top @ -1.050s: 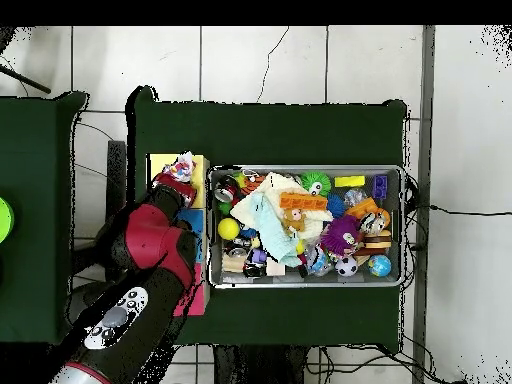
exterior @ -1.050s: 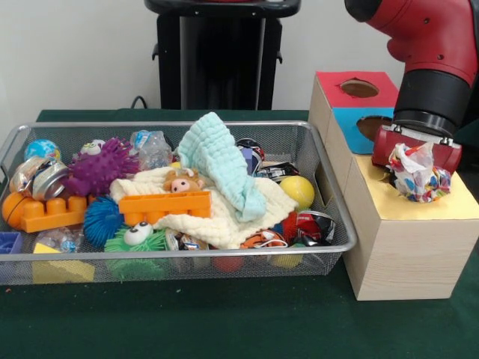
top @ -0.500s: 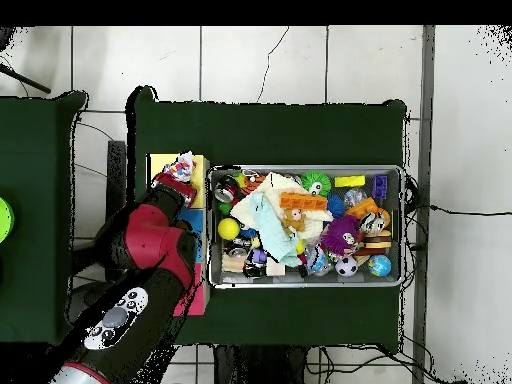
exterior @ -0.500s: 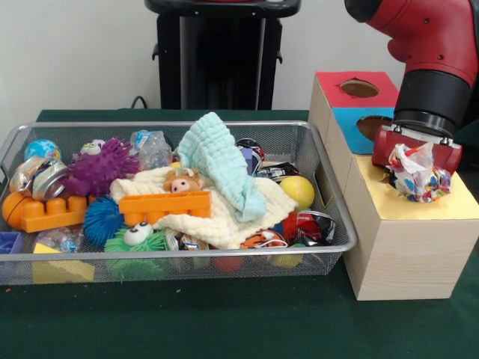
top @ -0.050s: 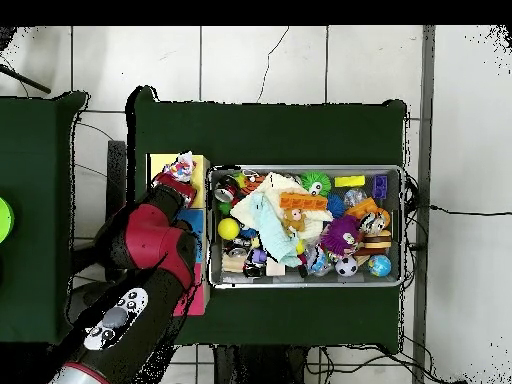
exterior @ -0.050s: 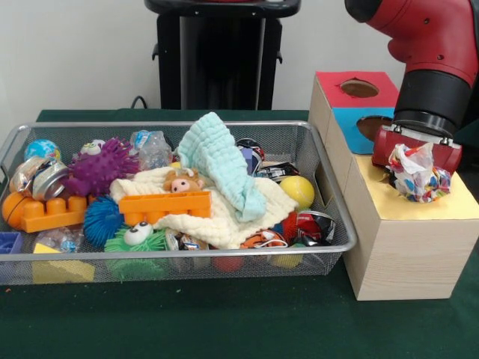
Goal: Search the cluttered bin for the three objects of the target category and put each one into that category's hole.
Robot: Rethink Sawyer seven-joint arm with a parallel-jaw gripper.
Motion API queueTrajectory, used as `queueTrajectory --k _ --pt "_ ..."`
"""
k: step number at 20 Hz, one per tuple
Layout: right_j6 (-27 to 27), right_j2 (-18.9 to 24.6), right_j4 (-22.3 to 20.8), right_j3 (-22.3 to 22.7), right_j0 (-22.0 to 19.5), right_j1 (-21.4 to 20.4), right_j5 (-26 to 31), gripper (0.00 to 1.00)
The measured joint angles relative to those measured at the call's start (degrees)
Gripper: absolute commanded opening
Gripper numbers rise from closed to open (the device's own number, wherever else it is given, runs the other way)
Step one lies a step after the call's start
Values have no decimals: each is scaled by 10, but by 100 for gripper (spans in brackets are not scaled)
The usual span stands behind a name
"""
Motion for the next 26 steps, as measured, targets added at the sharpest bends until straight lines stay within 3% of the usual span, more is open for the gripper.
queueTrajectory --k 7,8,26 --pt "0 -1 1 0 1 1 0 0" --pt "0 -1 2 0 1 1 -1 100" --pt "0 -3 7 0 3 3 -2 100"
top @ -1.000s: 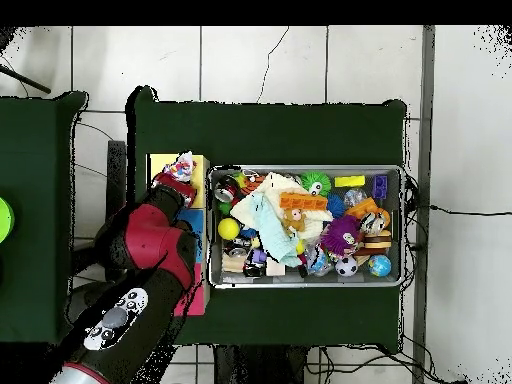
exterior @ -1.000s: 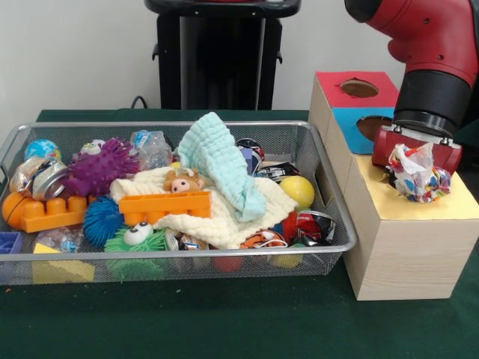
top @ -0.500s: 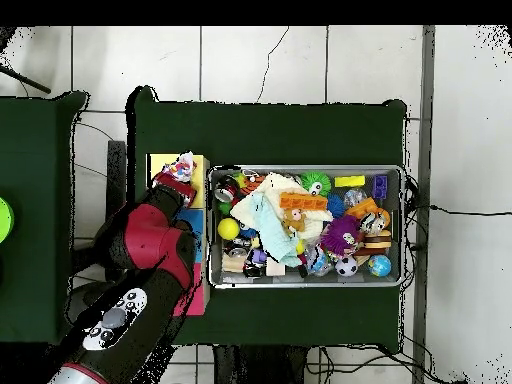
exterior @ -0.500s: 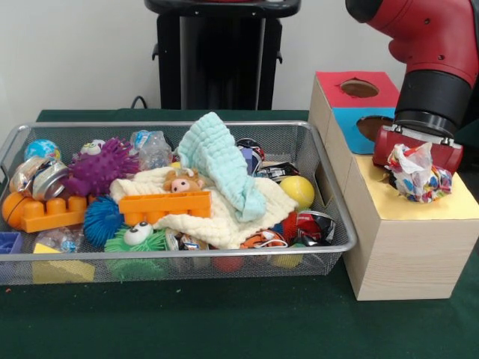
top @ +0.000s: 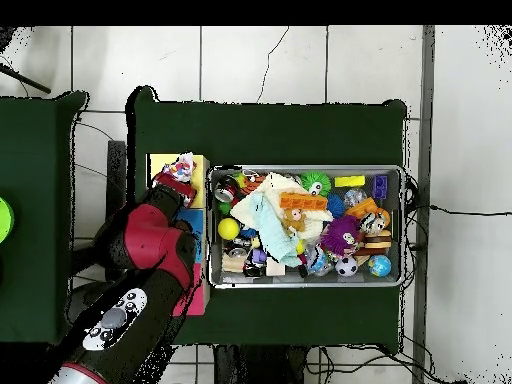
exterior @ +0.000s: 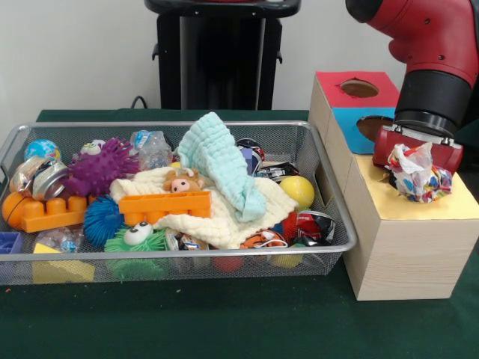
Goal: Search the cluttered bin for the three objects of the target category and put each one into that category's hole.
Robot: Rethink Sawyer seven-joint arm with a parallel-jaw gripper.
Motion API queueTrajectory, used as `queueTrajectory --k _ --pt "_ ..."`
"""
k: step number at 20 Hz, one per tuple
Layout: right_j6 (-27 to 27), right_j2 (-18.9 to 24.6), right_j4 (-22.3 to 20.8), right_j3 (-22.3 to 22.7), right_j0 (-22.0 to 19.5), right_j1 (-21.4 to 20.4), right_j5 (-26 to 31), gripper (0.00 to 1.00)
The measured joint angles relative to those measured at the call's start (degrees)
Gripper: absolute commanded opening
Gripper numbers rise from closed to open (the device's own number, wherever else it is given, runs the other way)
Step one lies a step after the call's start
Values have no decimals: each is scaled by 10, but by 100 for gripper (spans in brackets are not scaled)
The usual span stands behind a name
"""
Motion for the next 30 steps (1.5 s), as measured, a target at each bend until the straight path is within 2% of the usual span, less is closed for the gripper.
queueTrajectory --k 16,21,30 --pt "0 3 -6 0 -4 -7 19 100" --pt "0 6 -11 0 -7 -16 45 100" --pt "0 21 -37 0 -17 -59 118 100"
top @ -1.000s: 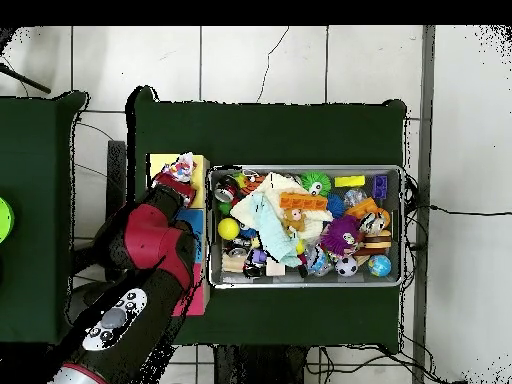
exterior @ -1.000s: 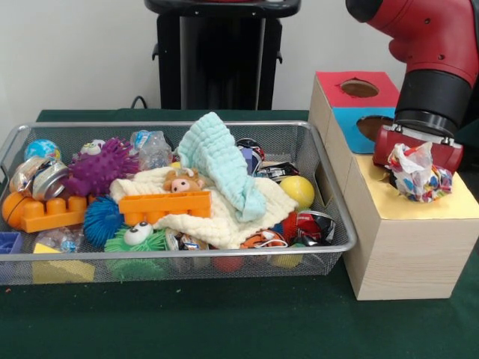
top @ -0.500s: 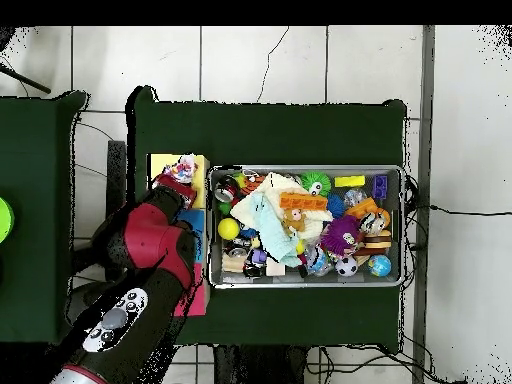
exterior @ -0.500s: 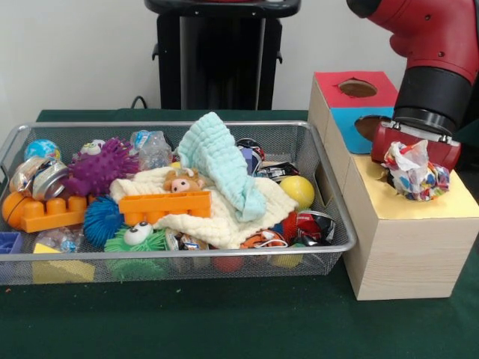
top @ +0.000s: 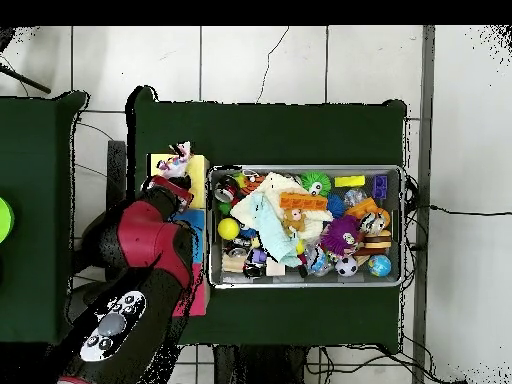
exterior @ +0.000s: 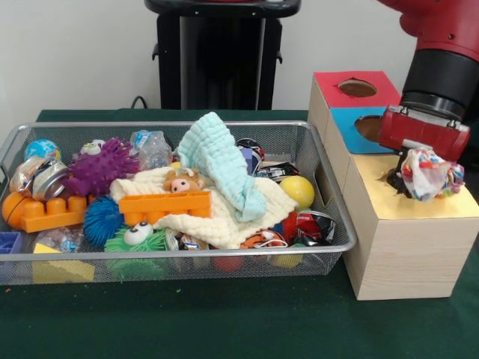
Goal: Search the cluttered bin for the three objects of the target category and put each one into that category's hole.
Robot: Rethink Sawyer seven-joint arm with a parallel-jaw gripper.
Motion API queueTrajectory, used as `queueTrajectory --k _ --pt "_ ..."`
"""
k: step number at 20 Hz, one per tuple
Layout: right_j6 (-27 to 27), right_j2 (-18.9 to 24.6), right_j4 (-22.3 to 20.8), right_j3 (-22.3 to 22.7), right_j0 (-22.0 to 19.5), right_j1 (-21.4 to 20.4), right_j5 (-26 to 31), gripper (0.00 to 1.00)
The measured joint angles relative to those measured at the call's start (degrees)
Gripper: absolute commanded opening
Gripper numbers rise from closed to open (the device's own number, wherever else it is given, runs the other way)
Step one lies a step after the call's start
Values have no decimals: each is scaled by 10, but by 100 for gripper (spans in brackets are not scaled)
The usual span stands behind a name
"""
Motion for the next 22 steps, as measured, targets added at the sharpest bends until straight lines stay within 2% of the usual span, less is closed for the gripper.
queueTrajectory --k 7,14,22 --pt "0 13 -23 1 -10 -30 38 100" --pt "0 15 -40 2 -32 -51 35 100" --pt "0 15 -44 8 -46 -49 10 100"
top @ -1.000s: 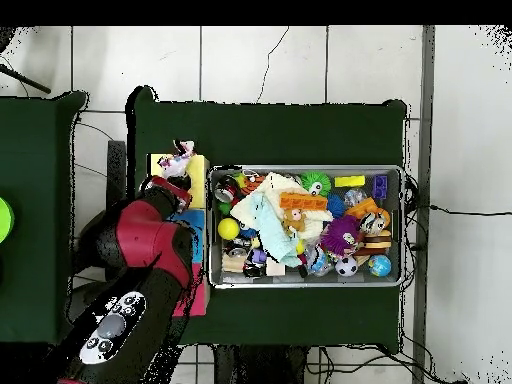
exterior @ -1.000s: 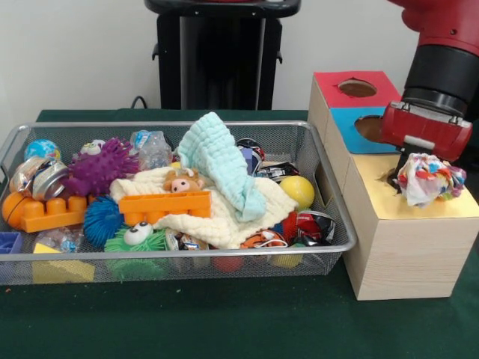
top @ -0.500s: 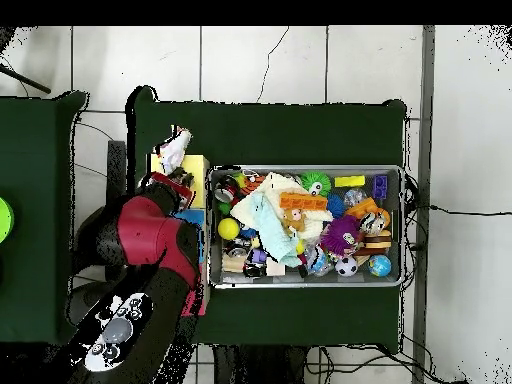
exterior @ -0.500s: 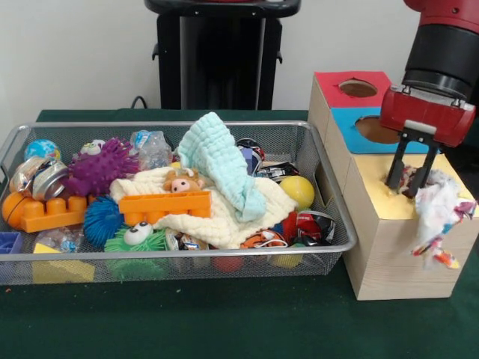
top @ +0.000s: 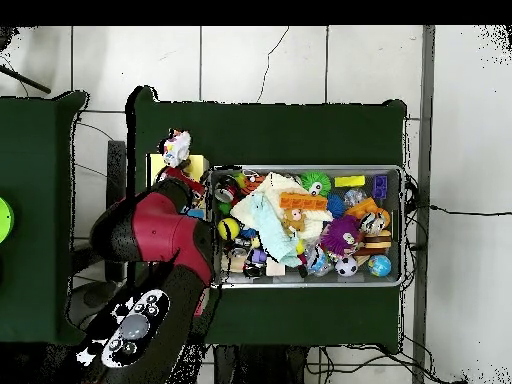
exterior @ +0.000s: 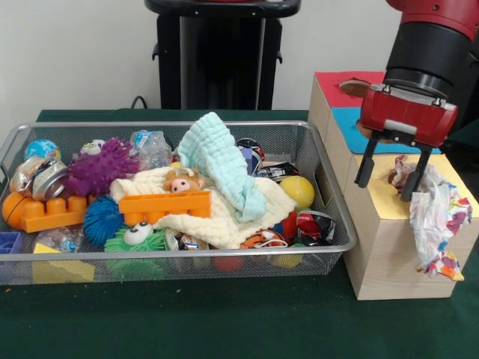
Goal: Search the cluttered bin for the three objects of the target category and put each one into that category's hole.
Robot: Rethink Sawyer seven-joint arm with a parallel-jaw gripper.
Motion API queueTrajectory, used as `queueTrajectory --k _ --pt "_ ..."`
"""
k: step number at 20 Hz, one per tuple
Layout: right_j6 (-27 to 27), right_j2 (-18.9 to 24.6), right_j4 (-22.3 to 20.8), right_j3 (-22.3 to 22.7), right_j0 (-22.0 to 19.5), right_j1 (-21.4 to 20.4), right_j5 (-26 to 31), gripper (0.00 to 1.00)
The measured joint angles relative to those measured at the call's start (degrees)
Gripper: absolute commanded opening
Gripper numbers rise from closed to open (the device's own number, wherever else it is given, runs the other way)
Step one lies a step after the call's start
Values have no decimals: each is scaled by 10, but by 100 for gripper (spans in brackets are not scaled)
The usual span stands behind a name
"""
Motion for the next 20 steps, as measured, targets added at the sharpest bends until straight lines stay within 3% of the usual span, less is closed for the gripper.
queueTrajectory --k 8,20 --pt "0 0 -1 3 -1 6 -33 100" --pt "0 0 -1 3 -1 9 -40 100"
